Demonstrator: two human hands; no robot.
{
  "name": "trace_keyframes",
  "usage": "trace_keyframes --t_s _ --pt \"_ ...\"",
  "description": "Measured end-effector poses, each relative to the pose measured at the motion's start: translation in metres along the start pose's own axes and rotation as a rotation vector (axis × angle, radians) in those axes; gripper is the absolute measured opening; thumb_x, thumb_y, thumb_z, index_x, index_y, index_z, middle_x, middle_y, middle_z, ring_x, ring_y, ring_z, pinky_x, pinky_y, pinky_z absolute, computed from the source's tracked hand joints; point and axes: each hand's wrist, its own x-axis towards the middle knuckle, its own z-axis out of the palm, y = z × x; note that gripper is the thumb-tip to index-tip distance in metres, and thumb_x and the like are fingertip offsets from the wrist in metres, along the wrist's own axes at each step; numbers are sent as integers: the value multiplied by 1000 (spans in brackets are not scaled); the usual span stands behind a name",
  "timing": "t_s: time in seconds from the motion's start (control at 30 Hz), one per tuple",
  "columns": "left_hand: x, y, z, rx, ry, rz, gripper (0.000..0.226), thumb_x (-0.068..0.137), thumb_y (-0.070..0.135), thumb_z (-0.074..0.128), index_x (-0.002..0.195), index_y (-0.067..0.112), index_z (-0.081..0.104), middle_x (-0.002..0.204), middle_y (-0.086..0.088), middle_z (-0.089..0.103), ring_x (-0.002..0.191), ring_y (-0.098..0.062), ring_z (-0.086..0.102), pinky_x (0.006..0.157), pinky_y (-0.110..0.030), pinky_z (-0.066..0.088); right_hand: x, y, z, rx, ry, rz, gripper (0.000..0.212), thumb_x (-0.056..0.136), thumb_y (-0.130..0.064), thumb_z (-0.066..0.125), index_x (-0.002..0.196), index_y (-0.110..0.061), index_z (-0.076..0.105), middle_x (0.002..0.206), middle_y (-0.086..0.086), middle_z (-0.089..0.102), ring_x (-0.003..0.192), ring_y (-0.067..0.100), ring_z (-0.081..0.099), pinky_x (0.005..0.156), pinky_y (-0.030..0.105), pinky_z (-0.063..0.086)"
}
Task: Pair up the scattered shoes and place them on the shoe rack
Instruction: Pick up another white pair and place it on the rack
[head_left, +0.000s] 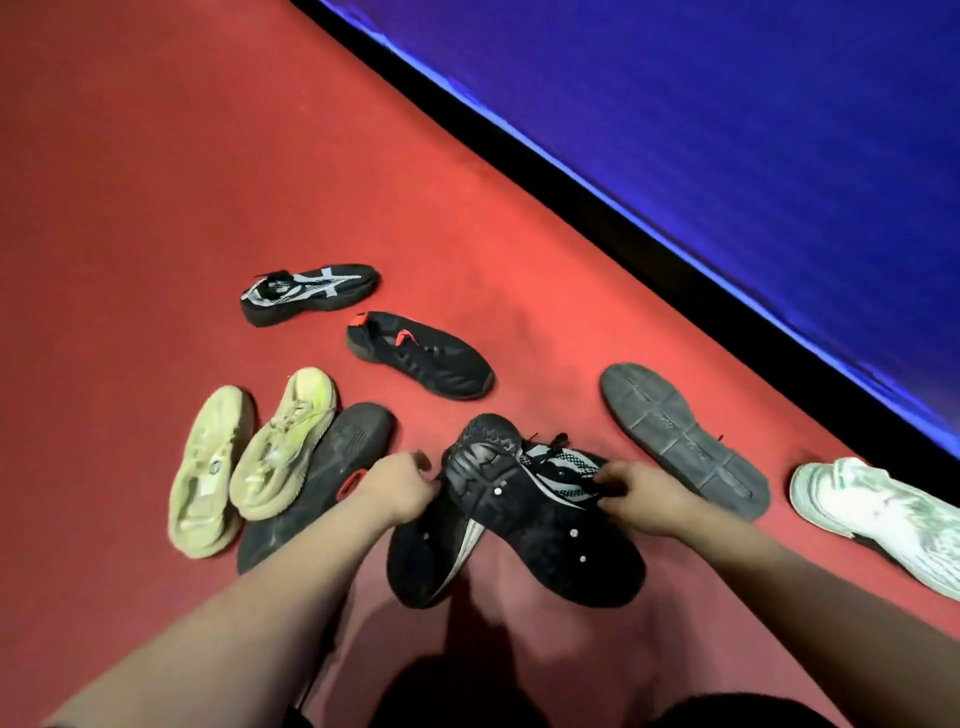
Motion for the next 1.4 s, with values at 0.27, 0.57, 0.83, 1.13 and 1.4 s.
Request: trace_keyframes --t_s 0.27,0.57,0.83,1.13,1.4 --pt "35 38 45 -622 -93 -19 36 73 30 73 105 23 57 101 -5 66 85 -21 64 78 -32 54 -17 44 53 358 -142 -43 47 84 -5 60 130 -16 55 125 5 57 117 22 55 105 29 39" --pt "28 59 27 -747 -75 140 39 82 47 62 70 10 69 64 -8 62 59 -21 53 61 -28 40 -4 129 -8 7 545 381 76 74 -40 72 138 -15 39 141 21 36 130 40 37 103 46 38" --pt "14 65 31 -811 -69 222 32 84 34 66 68 8 68 52 -9 59 58 -21 54 66 -28 44 19 147 18 -29 534 312 84 58 -39 83 128 -18 42 113 12 49 105 34 54 84 40 49" --pt "21 74 44 -495 92 218 37 85 38 62 73 3 64 70 -5 64 67 -20 55 70 -30 43 -1 104 34 1943 121 183 52 83 -48 42 84 -1 63 70 22 61 48 25 58 74 40 52" --pt "22 79 48 -216 168 258 25 87 36 60 77 13 63 68 0 60 73 -22 56 64 -27 37 -10 117 50 1249 276 614 42 96 -42 34 92 -5 55 64 17 66 50 27 66 54 28 51"
